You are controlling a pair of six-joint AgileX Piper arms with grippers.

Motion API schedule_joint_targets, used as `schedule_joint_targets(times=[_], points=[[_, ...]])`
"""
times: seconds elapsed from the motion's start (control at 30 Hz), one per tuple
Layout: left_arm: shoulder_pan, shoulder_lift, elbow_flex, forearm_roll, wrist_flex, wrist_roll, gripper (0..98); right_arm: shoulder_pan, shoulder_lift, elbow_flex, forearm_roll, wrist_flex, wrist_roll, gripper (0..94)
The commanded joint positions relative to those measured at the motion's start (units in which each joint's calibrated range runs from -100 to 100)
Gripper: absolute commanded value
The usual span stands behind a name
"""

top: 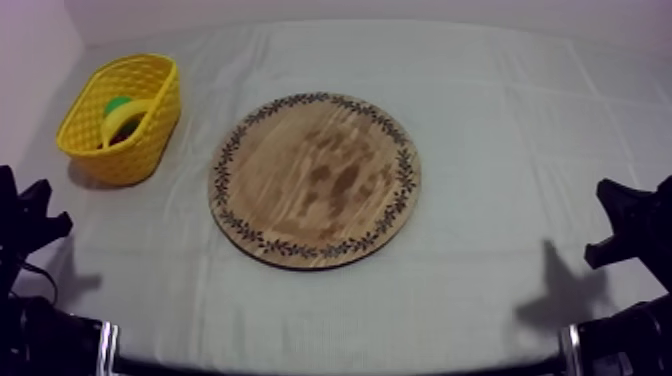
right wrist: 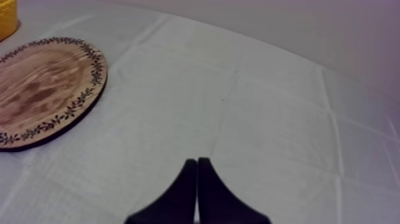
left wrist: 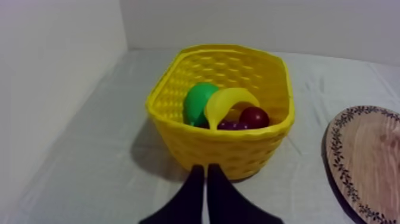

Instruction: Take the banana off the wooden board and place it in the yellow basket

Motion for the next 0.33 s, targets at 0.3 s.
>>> schedule_joint_targets(times=[0.3], points=[[-0.34, -0.03, 0.08, 0.26, -0.1, 0.4, 0.1, 0.0, 0.0, -0.03, 0.0, 0.02, -0.02, 0.3]])
